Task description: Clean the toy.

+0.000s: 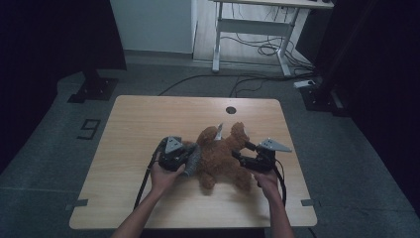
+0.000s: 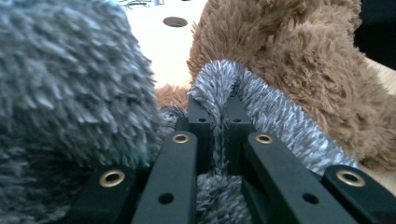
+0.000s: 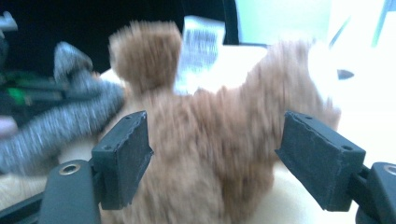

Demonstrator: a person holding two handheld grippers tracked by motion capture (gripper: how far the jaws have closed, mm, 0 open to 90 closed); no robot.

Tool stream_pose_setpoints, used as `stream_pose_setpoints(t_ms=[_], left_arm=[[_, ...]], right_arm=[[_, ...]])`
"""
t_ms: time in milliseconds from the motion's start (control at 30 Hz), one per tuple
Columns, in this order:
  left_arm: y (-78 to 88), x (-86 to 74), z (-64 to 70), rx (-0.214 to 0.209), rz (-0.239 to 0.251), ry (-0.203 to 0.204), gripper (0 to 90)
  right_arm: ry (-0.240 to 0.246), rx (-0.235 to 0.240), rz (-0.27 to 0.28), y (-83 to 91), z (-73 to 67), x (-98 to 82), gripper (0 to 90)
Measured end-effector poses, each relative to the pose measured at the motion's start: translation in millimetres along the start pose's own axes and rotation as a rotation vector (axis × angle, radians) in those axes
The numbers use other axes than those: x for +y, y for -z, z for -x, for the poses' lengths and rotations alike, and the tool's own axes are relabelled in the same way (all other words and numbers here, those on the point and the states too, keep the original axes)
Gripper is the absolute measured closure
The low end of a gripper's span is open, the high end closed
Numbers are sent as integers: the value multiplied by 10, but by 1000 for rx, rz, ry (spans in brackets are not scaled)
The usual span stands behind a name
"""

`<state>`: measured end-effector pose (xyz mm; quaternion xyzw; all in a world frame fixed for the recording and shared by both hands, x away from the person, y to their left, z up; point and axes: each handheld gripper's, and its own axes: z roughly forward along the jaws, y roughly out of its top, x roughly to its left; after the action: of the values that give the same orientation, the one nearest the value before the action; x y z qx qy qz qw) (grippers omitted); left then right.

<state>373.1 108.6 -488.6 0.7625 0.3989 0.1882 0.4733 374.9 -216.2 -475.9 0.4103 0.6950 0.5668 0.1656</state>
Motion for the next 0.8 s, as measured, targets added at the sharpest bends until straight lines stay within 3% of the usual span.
stream_pose_setpoints(t_ms=[100,233,367,533,633,700,800], left_arm=[[17,-18,15,-6,6,6,849],[44,-54,37,-15,17,10,849],[70,-86,52,-24,26,9,850],[91,-113,74,-33,32,12,850],[107,-132,94,-41,34,15,850],[127,-155,113,-48,38,16,850],[165,-201,156,-57,43,10,851]], right_arm=[[32,-47,-11,-50,-15,236,227],[-29,-83,-59,-224,140,390,205],[-49,-99,-111,-362,234,386,190],[-86,-80,-165,-415,297,221,194],[-118,-24,-150,-386,309,94,346],[-105,-3,-150,-342,276,28,468],[-66,0,-135,-243,187,-62,536]])
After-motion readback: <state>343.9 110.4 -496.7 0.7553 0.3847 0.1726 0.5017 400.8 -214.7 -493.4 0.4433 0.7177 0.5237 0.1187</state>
